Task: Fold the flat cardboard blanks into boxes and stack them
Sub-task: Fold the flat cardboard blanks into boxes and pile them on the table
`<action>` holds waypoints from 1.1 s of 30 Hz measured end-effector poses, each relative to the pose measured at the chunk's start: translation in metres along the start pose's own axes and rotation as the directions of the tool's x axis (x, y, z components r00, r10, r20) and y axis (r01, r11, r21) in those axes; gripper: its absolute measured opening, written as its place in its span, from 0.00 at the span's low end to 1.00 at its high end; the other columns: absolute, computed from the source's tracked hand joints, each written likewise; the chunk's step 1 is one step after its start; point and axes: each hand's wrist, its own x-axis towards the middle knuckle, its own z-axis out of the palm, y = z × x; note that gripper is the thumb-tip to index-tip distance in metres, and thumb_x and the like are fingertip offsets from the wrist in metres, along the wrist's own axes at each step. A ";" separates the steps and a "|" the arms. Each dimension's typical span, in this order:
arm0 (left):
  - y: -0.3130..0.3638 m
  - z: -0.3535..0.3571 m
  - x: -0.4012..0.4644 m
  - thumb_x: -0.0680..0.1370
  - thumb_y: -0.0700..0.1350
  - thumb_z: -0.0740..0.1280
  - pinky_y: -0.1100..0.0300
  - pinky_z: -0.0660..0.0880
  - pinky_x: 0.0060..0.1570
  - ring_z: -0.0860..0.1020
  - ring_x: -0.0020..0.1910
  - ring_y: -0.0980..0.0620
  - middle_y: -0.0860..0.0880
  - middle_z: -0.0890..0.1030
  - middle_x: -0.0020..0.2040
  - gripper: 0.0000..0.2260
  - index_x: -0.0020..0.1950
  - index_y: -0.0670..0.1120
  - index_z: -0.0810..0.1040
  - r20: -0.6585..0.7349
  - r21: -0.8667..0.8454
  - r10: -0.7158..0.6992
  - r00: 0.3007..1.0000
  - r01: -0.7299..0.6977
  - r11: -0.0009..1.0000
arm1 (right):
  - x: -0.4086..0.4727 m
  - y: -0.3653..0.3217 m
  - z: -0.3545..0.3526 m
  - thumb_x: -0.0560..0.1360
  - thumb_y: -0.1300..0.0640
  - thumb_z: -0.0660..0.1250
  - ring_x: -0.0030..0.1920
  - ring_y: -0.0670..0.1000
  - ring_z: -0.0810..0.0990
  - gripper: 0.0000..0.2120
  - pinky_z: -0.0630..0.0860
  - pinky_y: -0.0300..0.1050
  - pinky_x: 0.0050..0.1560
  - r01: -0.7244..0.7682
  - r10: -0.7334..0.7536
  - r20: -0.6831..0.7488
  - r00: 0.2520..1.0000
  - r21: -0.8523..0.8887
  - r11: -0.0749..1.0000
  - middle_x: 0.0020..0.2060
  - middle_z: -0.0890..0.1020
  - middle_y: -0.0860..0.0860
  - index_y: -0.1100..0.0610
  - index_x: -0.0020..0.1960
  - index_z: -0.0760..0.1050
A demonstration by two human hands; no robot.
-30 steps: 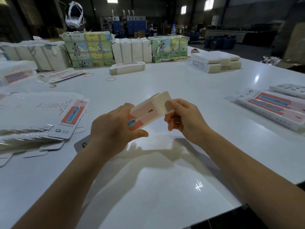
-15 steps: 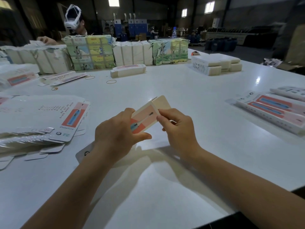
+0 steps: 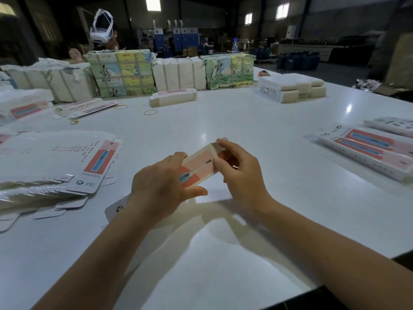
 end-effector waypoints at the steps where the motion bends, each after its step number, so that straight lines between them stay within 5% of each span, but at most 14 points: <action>1: 0.001 0.000 0.000 0.61 0.71 0.58 0.55 0.79 0.39 0.80 0.41 0.46 0.49 0.79 0.55 0.38 0.63 0.48 0.70 -0.005 -0.013 -0.007 1.000 0.007 1.000 | -0.001 -0.001 0.000 0.77 0.63 0.64 0.43 0.44 0.77 0.13 0.75 0.40 0.44 0.020 -0.020 -0.009 1.000 -0.001 1.000 0.45 0.79 0.47 0.50 0.57 0.78; 10: 0.002 0.002 0.002 0.61 0.72 0.57 0.51 0.79 0.41 0.79 0.41 0.45 0.49 0.79 0.53 0.38 0.61 0.48 0.70 -0.020 0.000 -0.014 1.000 0.014 1.000 | 0.000 -0.003 0.002 0.79 0.61 0.62 0.44 0.39 0.74 0.12 0.69 0.27 0.42 0.028 -0.024 0.043 0.999 -0.095 0.995 0.45 0.76 0.46 0.52 0.55 0.81; 12: 0.001 0.001 0.002 0.62 0.71 0.58 0.53 0.79 0.41 0.79 0.41 0.46 0.49 0.79 0.54 0.36 0.61 0.48 0.70 -0.022 -0.011 -0.025 0.999 0.024 1.000 | 0.001 -0.005 0.001 0.78 0.58 0.65 0.48 0.38 0.72 0.12 0.69 0.28 0.47 0.084 -0.088 -0.009 0.996 -0.222 0.971 0.48 0.72 0.44 0.51 0.59 0.79; 14: -0.001 0.000 0.001 0.65 0.70 0.63 0.52 0.79 0.42 0.80 0.43 0.46 0.49 0.79 0.54 0.33 0.62 0.49 0.70 -0.031 -0.028 -0.041 0.999 0.040 0.999 | 0.006 -0.004 -0.004 0.73 0.53 0.71 0.59 0.43 0.66 0.26 0.65 0.29 0.60 0.098 -0.135 -0.081 0.988 -0.354 0.930 0.58 0.67 0.47 0.50 0.70 0.68; 17: -0.001 0.000 0.000 0.66 0.67 0.67 0.51 0.79 0.44 0.79 0.44 0.45 0.49 0.79 0.55 0.32 0.63 0.49 0.69 -0.016 -0.027 -0.024 1.000 0.024 0.999 | 0.014 -0.002 -0.010 0.70 0.56 0.75 0.64 0.49 0.69 0.44 0.67 0.45 0.66 -0.246 0.246 0.022 0.969 -0.018 0.969 0.67 0.68 0.51 0.48 0.76 0.52; 20: 0.002 0.000 -0.001 0.65 0.69 0.64 0.51 0.79 0.45 0.79 0.46 0.45 0.49 0.78 0.56 0.35 0.64 0.48 0.69 0.004 -0.018 -0.004 1.000 0.004 1.000 | 0.018 -0.003 -0.010 0.70 0.68 0.70 0.49 0.55 0.83 0.23 0.79 0.46 0.50 -0.493 0.410 0.275 0.870 0.452 0.743 0.53 0.81 0.57 0.61 0.64 0.71; 22: 0.003 0.001 -0.001 0.66 0.69 0.64 0.51 0.79 0.45 0.79 0.46 0.45 0.49 0.78 0.56 0.35 0.64 0.48 0.69 0.000 -0.022 -0.003 1.000 0.003 1.000 | 0.016 -0.001 -0.009 0.71 0.69 0.69 0.43 0.53 0.84 0.10 0.80 0.43 0.45 -0.369 0.312 0.201 0.928 0.403 0.837 0.43 0.83 0.55 0.60 0.51 0.77; 24: 0.004 0.002 0.000 0.68 0.67 0.65 0.52 0.79 0.45 0.79 0.45 0.46 0.49 0.78 0.56 0.33 0.64 0.48 0.68 -0.004 -0.024 -0.009 1.000 0.009 1.000 | 0.009 -0.001 -0.007 0.73 0.64 0.69 0.38 0.46 0.81 0.04 0.78 0.37 0.42 -0.123 0.116 0.058 0.992 0.130 0.984 0.35 0.81 0.47 0.56 0.45 0.78; 28: 0.006 0.006 0.002 0.70 0.67 0.65 0.55 0.78 0.43 0.77 0.43 0.49 0.50 0.78 0.53 0.29 0.62 0.49 0.68 -0.038 0.033 -0.013 0.999 0.015 0.999 | -0.005 0.000 0.006 0.79 0.62 0.61 0.35 0.42 0.72 0.10 0.65 0.26 0.37 0.252 -0.232 0.100 0.968 -0.397 0.882 0.36 0.76 0.44 0.58 0.58 0.77; 31: 0.006 0.007 0.002 0.70 0.66 0.65 0.55 0.77 0.44 0.78 0.45 0.48 0.50 0.78 0.54 0.29 0.63 0.48 0.68 -0.060 0.052 -0.018 0.998 0.021 0.998 | -0.007 -0.001 0.010 0.80 0.59 0.59 0.38 0.41 0.70 0.15 0.64 0.28 0.40 0.244 -0.216 0.114 0.970 -0.413 0.878 0.43 0.80 0.47 0.59 0.66 0.74; 33: 0.005 0.007 0.001 0.70 0.66 0.66 0.54 0.77 0.44 0.78 0.46 0.47 0.49 0.78 0.54 0.30 0.64 0.48 0.68 -0.079 0.061 -0.013 0.997 0.017 0.998 | -0.005 -0.003 0.008 0.81 0.55 0.60 0.35 0.41 0.74 0.14 0.66 0.27 0.38 0.127 -0.116 0.056 0.992 -0.267 0.955 0.35 0.79 0.40 0.58 0.61 0.79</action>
